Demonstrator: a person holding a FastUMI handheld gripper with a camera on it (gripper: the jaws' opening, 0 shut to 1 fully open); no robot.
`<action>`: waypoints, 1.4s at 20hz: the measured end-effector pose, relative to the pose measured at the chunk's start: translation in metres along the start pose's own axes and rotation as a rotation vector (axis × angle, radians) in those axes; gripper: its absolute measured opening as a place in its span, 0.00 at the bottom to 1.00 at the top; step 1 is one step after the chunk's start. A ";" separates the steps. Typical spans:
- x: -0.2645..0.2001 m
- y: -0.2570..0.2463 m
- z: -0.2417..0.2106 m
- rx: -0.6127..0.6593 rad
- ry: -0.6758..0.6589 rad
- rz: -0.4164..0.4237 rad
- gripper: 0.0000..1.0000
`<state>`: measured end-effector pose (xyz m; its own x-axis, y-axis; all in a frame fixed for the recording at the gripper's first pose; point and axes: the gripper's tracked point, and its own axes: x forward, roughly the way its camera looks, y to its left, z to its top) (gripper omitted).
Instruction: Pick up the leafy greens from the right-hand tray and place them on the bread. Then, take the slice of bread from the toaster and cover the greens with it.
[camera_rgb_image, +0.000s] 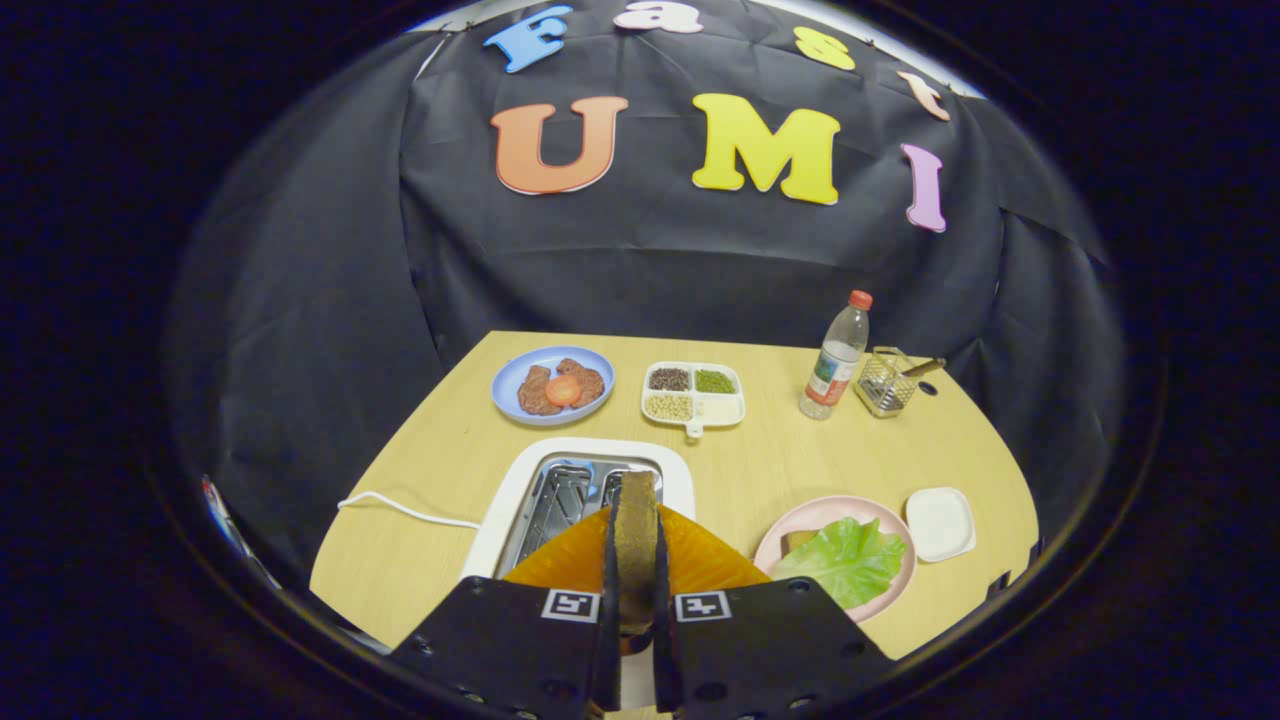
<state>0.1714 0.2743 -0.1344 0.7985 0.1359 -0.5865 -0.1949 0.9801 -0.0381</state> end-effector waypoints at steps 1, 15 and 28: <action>-0.004 0.000 0.004 -0.011 -0.017 -0.003 0.13; -0.079 -0.029 0.078 0.059 -0.169 -0.010 0.06; -0.055 -0.127 0.052 0.153 -0.169 -0.033 0.06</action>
<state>0.1822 0.1497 -0.0553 0.8897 0.1135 -0.4423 -0.0891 0.9931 0.0757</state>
